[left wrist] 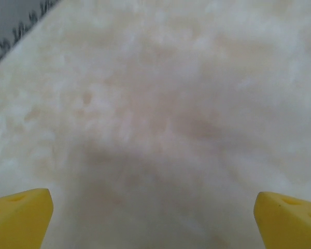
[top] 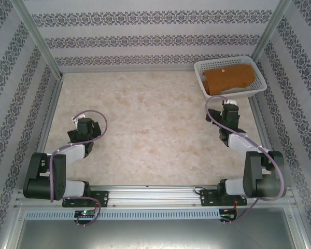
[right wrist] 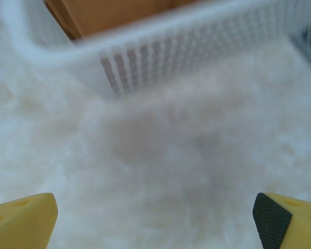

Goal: Roll up the long pants

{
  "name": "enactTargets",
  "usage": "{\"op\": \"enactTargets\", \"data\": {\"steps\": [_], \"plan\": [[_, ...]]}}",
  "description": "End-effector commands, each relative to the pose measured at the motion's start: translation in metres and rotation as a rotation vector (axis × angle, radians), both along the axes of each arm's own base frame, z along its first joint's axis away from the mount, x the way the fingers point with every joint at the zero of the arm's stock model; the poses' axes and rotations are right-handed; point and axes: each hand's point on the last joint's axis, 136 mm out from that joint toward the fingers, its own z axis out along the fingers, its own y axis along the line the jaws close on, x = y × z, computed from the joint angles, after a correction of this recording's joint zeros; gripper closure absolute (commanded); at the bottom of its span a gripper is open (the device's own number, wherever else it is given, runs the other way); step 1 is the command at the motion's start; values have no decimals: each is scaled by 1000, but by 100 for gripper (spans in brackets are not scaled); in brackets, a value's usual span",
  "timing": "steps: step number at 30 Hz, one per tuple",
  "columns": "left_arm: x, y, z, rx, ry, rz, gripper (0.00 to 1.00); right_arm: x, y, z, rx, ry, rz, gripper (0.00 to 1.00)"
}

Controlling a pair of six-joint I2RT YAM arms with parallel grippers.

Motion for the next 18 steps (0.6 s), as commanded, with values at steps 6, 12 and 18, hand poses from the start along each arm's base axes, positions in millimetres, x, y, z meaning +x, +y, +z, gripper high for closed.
{"op": "enactTargets", "data": {"steps": [6,12,18], "plan": [[45,-5,37,84,-212,-86,0,35,38,53,-273,-224,121,2],[58,-22,30,106,-165,-175,0,16,41,47,-301,-199,107,2],[62,-28,28,105,-157,-212,0,-3,30,16,-279,-208,37,2]]}}
